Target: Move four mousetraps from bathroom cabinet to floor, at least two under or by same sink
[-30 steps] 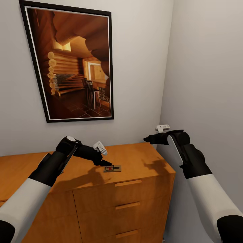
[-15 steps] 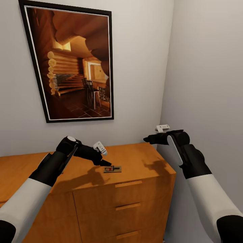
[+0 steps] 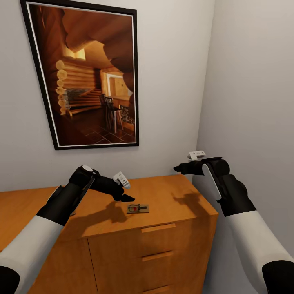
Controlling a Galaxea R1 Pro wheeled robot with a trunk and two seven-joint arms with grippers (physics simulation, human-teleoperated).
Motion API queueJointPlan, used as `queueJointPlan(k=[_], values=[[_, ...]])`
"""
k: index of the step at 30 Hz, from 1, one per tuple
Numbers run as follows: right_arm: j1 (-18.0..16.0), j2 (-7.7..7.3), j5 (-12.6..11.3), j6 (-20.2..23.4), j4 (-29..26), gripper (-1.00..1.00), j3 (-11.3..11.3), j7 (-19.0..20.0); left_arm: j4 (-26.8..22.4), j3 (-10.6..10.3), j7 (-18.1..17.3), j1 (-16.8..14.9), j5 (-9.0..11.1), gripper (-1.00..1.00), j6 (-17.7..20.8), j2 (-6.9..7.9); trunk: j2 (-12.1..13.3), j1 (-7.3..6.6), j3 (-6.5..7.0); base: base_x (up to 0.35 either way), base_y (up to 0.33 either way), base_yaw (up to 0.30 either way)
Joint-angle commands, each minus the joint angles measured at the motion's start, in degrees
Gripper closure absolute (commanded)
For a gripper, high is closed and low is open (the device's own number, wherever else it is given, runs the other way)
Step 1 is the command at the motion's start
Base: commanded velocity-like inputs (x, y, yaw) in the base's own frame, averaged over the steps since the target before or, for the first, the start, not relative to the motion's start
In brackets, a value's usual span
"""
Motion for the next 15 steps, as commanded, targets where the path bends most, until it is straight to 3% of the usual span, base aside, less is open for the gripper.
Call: queueJointPlan(k=[1,15], values=[[-0.06,-0.08,-0.22,0.21,-0.04,-1.00,0.09,-0.08,-0.06,-0.05,-0.44,-0.06,-0.44,-1.00,0.41,0.01,-0.04,0.00,-0.07,0.011,0.004,0.000],[-0.06,-0.19,-0.24,0.21,-0.04,-1.00,0.06,-0.07,0.15,-0.44,-0.64,-0.06,-0.54,-1.00,0.18,-0.08,-0.04,0.00,-0.07,0.003,0.001,0.000]])
